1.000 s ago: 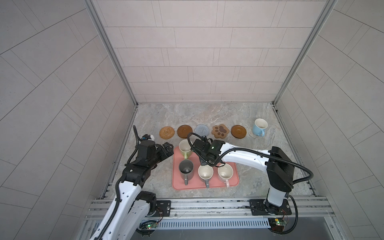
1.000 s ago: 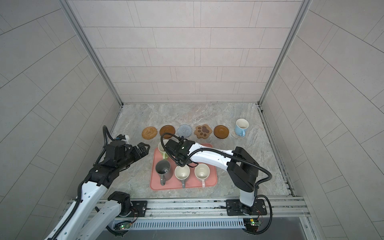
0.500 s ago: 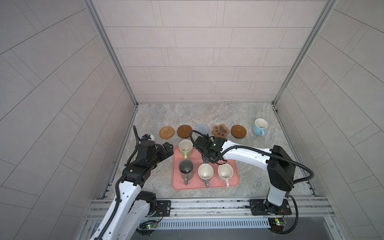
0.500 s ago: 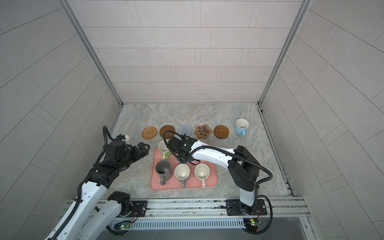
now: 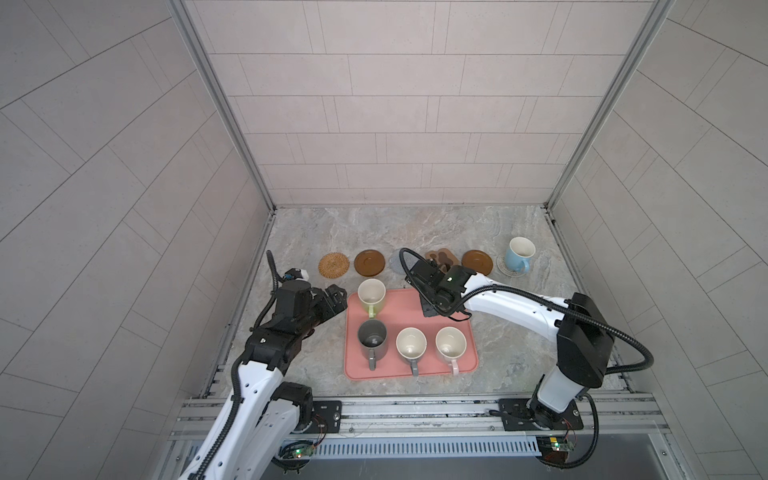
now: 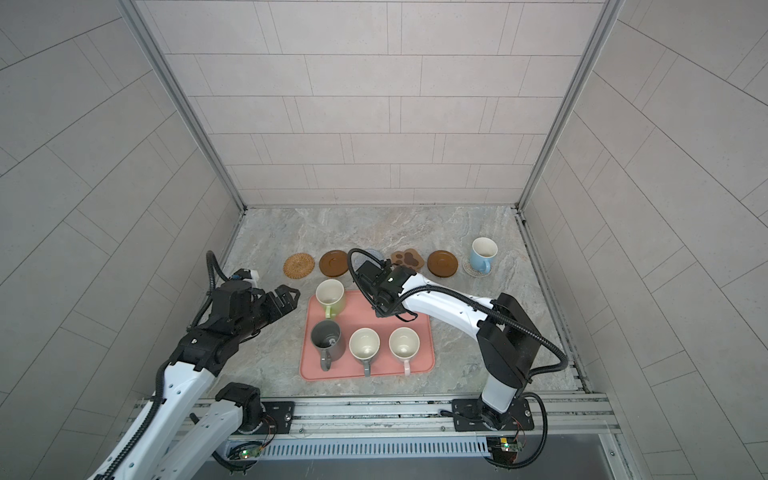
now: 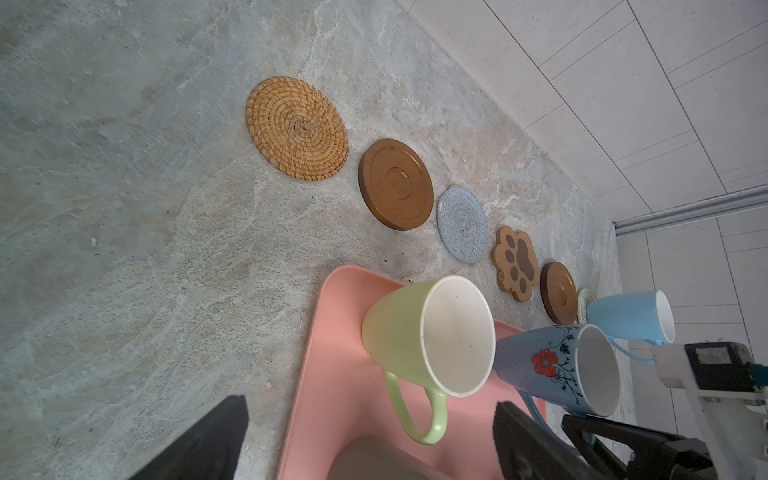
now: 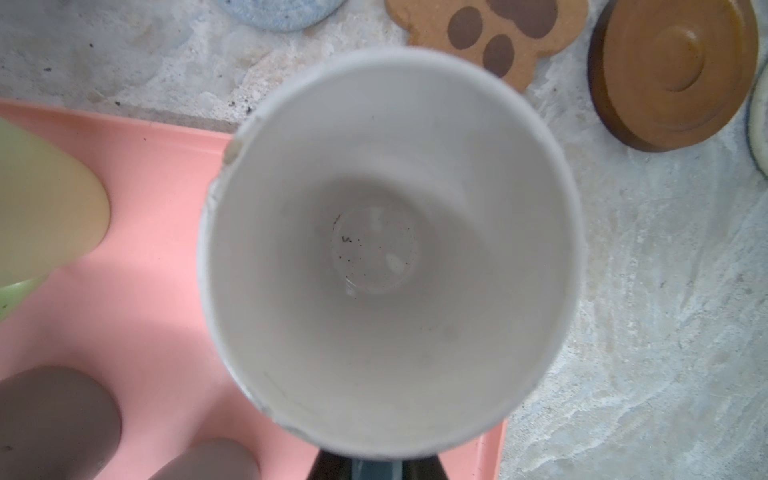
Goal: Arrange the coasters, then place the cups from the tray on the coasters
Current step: 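Lift the blue floral mug with right gripper and carry it toward the coasters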
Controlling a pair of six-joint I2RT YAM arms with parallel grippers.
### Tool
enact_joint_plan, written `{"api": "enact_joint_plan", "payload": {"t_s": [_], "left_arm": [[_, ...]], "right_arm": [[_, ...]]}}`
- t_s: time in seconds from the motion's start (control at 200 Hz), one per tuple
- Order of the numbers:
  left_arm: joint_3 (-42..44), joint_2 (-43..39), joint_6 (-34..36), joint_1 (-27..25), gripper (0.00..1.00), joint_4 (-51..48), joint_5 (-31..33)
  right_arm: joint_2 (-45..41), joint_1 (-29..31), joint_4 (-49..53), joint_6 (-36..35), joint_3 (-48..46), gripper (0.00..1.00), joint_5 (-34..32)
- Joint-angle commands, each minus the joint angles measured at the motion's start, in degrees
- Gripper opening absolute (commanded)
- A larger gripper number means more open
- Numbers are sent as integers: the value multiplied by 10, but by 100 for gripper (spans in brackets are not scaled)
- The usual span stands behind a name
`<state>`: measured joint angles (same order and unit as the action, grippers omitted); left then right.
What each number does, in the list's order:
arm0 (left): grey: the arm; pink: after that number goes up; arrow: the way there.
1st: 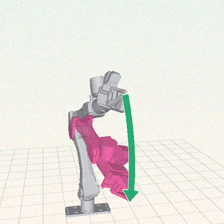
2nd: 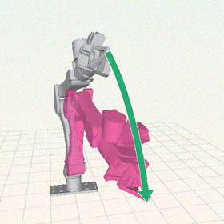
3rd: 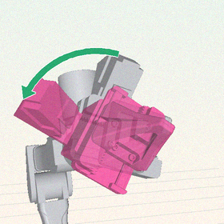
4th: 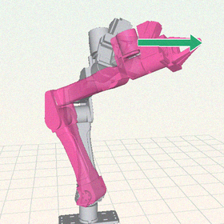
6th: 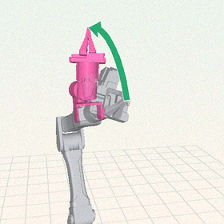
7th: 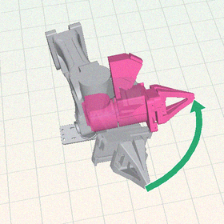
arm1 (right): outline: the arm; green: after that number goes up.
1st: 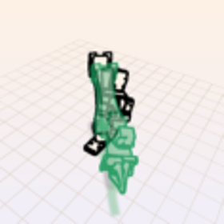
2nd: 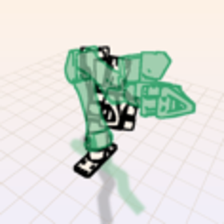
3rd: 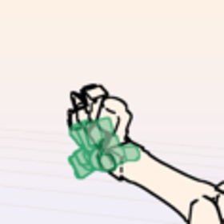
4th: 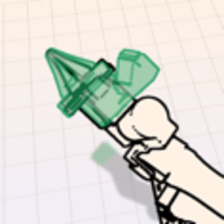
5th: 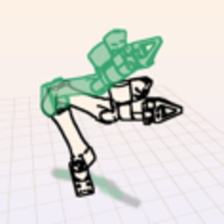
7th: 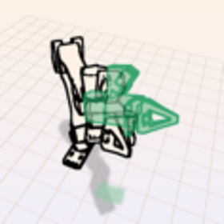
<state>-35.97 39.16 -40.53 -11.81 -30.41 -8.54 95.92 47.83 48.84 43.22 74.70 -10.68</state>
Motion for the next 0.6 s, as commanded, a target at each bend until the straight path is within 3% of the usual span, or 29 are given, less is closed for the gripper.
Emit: {"api": "enact_joint_plan", "payload": {"t_s": [0.0,0.595], "left_arm": [[-3,-3,-5,-3,100,-5,9],[-5,-11,-7,-3,100,-19,21]], "right_arm": [[-35,-18,5,-13,-2,9,-26],[-66,-195,-32,-134,-11,9,39]]}}
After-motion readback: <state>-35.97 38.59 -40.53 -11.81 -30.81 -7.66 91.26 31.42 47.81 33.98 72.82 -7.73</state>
